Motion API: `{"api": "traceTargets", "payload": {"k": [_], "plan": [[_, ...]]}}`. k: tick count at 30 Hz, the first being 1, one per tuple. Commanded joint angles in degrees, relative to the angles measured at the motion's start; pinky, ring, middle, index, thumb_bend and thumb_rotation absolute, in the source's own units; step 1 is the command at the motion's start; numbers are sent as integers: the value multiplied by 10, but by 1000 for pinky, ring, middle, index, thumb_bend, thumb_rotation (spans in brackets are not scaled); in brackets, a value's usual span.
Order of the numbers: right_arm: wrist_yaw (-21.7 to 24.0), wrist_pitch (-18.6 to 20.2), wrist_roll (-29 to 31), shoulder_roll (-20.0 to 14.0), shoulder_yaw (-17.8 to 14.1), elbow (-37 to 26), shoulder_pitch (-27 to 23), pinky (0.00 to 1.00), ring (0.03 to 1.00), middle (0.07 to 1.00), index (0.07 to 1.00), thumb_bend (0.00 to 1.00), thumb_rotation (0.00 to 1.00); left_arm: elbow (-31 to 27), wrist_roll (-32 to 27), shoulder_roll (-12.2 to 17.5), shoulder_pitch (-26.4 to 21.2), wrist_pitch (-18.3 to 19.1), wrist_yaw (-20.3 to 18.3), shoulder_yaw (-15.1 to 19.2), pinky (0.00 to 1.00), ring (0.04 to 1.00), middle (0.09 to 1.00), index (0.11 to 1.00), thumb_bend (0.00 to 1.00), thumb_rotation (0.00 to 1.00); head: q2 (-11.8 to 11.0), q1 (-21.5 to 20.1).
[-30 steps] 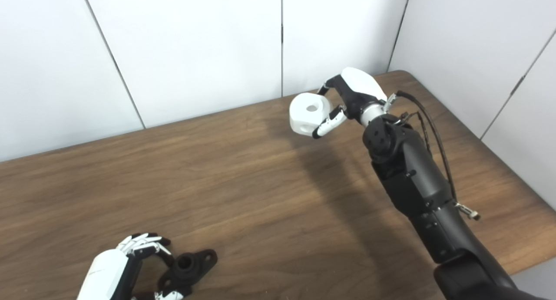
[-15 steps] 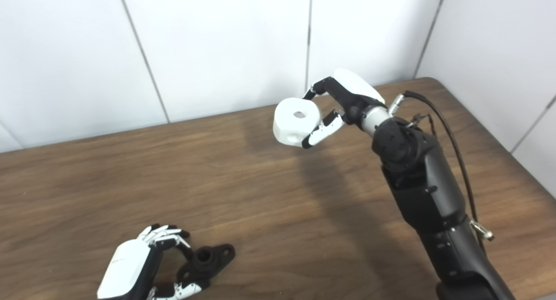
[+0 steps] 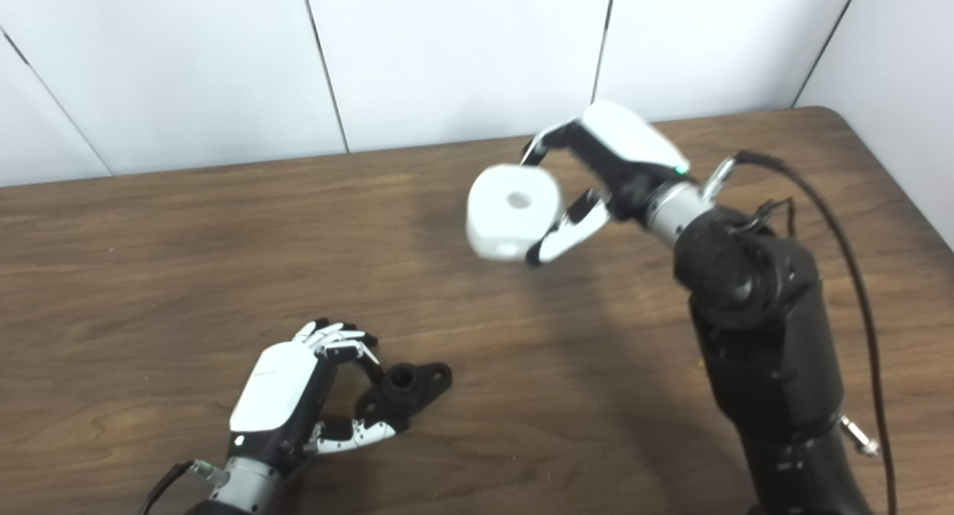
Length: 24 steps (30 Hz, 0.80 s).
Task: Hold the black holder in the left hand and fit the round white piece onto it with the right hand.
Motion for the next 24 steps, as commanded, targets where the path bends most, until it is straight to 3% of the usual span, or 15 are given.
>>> {"api": "traceTargets", "payload": {"k": [1,8,15,24], "plan": [[10,0,-3,5,2,-31,-17,905,903,804,481,526,140,12,9,-4,-1,-2,-6,-15,936,843,750,484,522,50,2,4],[32,0,-14,41,21,-49,-6,995,903,814,481,526,140,14,18,-10,-4,6,-5,-21,945,846,754,484,523,51,11,16],[42,0,-21,72,30,-57,9,1000,913,818,481,525,138,11,18,-13,-7,13,-8,-25,951,852,759,484,523,51,18,23],[56,-1,-31,81,61,-68,23,1000,925,823,481,526,139,10,23,-15,-12,24,-11,-30,954,853,760,484,523,51,21,24]]}}
